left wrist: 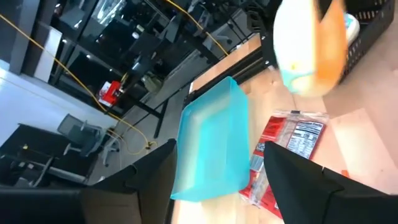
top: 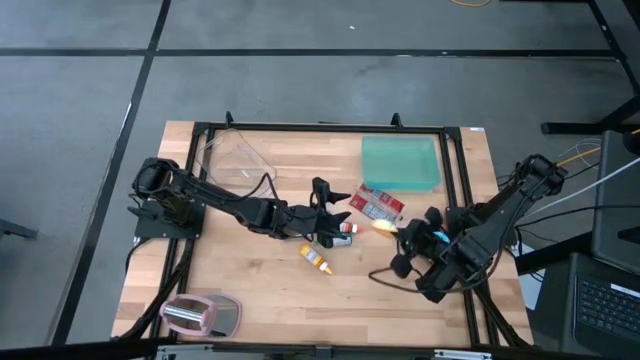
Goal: Pick & Place Food Item
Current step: Put the light blue donut into the black bin
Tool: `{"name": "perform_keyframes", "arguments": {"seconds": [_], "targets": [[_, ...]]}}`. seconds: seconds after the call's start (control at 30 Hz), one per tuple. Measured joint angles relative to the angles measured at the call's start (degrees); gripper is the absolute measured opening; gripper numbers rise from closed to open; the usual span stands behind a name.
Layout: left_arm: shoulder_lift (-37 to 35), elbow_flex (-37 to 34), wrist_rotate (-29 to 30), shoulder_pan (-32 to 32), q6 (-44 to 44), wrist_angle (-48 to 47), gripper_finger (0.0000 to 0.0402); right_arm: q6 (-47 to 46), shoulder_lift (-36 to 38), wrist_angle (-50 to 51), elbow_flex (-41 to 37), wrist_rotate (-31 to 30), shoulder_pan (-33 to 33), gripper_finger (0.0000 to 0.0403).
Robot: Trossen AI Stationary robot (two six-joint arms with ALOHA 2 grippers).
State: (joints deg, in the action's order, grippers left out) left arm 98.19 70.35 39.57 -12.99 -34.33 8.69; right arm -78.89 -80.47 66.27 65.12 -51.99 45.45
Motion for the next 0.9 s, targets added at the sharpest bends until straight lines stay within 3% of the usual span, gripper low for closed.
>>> {"name": "perform_keyframes", "arguments": {"seconds": [0.27, 0.43, 0.6, 0.9], "targets": [[0.0, 0.0, 0.34, -0.04, 0.35, 0.02, 0.0223, -18.4, -4.9, 17.37, 0.0, 21.02, 2.11, 0.001], [0.0, 0.0, 0.3, -0.04, 0.57, 0.04, 0.0217, -26.4, -10.14, 23.26, -0.02, 29.99, 4.79, 0.0009], [0.0, 0.0, -0.61, -0.04, 0.57, 0.28, 0.0217, -29.97, -13.75, 23.78, -0.39, 33.67, 6.14, 0.0007], [0.0, 0.0, -1.64, -0.02, -0.81, 1.49, 0.021, -30.39, -12.83, 23.78, -0.53, 31.7, 6.15, 0.0007]]}}
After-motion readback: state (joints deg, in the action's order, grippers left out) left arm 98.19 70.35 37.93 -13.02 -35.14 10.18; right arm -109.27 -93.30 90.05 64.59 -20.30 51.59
